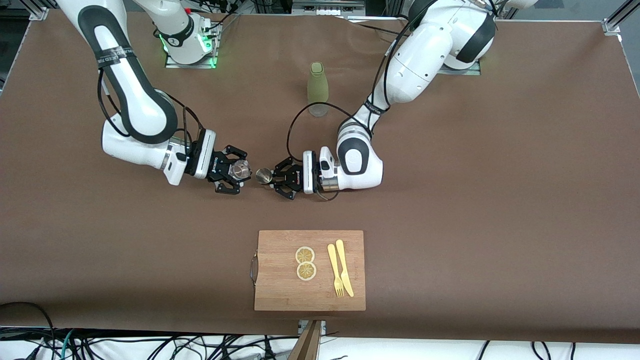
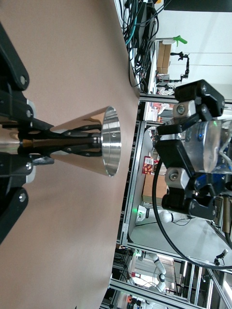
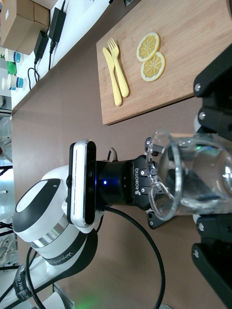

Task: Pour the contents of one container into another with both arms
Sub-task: 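Tilt the beaker with the right gripper, pouring into the jigger, then move the beaker back with the right gripper while the left gripper returns the jigger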

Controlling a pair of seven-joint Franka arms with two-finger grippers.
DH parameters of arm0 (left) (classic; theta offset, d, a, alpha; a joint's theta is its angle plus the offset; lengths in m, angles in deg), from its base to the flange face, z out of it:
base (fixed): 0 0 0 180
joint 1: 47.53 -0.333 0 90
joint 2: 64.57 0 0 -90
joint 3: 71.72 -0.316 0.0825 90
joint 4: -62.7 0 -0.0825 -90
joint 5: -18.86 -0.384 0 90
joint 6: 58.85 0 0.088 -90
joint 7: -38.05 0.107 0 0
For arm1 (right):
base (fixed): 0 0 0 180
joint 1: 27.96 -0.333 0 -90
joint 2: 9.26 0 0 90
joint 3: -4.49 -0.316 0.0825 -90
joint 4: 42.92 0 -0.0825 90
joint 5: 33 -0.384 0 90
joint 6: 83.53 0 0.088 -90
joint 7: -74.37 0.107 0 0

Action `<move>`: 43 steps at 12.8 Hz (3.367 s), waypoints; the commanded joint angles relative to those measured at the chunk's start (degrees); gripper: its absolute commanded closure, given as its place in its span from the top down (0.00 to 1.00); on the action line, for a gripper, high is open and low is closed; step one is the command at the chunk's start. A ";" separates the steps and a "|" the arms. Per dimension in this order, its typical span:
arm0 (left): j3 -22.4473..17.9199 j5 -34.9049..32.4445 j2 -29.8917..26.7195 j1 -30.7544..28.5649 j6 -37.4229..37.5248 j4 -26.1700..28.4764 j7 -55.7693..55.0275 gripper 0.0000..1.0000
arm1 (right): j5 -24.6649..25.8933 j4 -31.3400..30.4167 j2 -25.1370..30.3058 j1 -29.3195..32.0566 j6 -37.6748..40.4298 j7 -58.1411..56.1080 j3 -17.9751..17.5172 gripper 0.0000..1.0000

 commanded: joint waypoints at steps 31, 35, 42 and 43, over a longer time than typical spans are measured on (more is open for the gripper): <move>-0.80 2.31 2.27 1.33 -2.59 -3.42 0.35 0.00 | 6.82 -2.98 3.77 -2.14 -15.60 0.69 -4.49 0.12; -0.80 2.31 2.26 1.33 -2.59 -3.42 0.35 0.00 | 6.73 -3.33 3.77 -2.14 -15.16 0.70 -4.49 0.12; -0.72 2.40 1.74 1.06 -1.80 -3.33 0.00 0.00 | 2.00 -3.33 5.96 -1.09 -6.74 0.43 -4.66 0.12; -0.72 2.40 1.65 1.06 -1.80 -3.33 0.00 0.00 | 1.55 -3.25 6.23 -0.56 -4.89 0.52 -4.40 0.12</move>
